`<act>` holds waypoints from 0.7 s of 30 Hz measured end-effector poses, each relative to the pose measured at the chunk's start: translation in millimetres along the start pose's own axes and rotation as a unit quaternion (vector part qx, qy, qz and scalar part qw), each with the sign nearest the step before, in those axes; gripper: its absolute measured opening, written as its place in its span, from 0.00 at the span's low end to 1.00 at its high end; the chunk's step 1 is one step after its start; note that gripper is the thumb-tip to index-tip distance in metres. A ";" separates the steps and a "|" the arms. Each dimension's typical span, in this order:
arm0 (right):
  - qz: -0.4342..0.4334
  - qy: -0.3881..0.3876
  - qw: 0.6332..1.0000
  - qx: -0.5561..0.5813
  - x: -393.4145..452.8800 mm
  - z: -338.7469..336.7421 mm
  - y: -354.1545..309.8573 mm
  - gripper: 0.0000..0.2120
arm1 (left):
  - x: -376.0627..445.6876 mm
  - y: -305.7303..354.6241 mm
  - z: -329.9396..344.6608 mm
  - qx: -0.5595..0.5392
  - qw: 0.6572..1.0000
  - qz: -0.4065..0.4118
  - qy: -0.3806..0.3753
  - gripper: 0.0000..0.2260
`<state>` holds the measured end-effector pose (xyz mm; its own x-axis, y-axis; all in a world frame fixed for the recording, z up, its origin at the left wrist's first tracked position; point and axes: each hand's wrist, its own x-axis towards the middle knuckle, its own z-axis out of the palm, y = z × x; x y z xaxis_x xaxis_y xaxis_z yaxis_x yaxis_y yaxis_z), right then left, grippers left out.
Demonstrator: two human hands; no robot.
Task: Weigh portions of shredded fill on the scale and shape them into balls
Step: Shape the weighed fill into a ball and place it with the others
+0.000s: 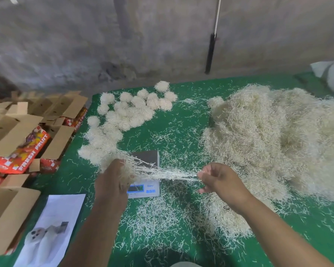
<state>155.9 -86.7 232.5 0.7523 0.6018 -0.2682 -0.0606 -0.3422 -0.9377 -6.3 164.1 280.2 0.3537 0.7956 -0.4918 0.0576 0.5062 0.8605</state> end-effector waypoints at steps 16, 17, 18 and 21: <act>0.076 0.264 0.962 0.004 5.0 -59.1 55.6 0.11 | -37.3 15.1 24.3 0.069 0.996 0.057 0.015 0.32; 0.073 0.262 0.962 -0.006 5.4 -55.9 55.4 0.11 | -38.5 11.2 29.6 0.073 0.996 0.059 0.008 0.32; 0.071 0.259 0.963 -0.016 5.3 -52.7 55.3 0.12 | -41.4 7.4 36.1 0.083 0.995 0.060 -0.001 0.32; 0.072 0.253 0.965 -0.005 3.9 -49.4 59.5 0.12 | -44.5 0.0 50.0 0.087 0.994 0.072 -0.011 0.33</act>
<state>187.6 -140.3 186.7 0.9607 0.1194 -0.2506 -0.1836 -0.4035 -0.8964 24.6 112.1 308.7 0.3906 0.8469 -0.3609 0.1647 0.3214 0.9325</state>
